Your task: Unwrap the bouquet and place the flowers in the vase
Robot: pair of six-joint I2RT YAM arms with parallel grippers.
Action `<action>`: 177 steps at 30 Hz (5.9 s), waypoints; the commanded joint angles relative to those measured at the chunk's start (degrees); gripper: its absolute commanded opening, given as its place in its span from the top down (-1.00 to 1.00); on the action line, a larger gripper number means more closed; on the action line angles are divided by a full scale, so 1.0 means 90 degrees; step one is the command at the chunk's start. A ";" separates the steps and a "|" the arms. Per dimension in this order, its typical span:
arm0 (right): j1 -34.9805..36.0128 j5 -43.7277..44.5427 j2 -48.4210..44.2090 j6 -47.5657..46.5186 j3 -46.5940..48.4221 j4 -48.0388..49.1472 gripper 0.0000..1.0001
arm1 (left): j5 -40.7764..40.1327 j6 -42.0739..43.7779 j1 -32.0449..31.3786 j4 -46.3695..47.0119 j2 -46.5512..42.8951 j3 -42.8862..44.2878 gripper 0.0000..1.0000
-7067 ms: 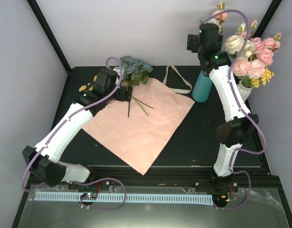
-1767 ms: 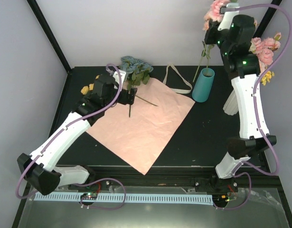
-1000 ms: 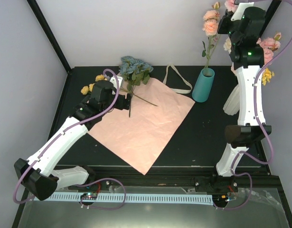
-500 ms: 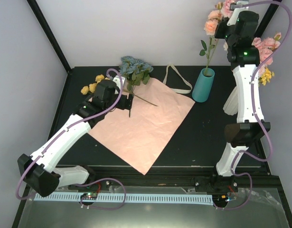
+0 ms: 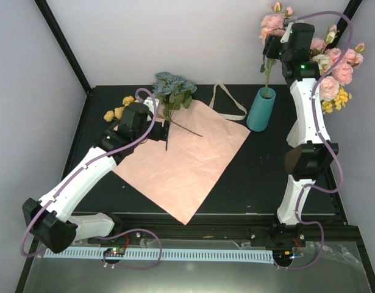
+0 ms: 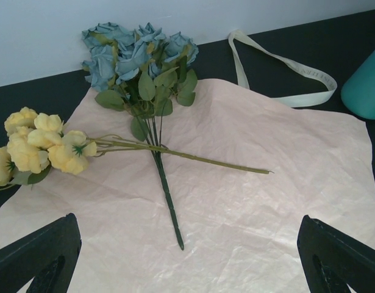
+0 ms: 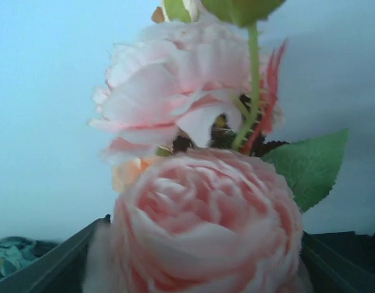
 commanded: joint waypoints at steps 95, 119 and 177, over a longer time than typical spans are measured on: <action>0.1376 0.0062 -0.4096 0.0779 -0.3498 -0.1030 -0.99 | 0.2216 -0.7353 0.1421 -0.2061 0.8061 0.6139 0.71; 0.1764 -0.1921 -0.3013 0.1070 -0.2998 0.0097 -0.99 | 0.1976 -0.2057 0.1441 -0.0855 0.2993 0.2965 0.97; 0.3874 -0.2844 -0.1676 0.2116 -0.1642 0.1082 0.97 | 0.5204 0.1279 0.1199 -0.0273 -0.1804 -0.0716 -0.48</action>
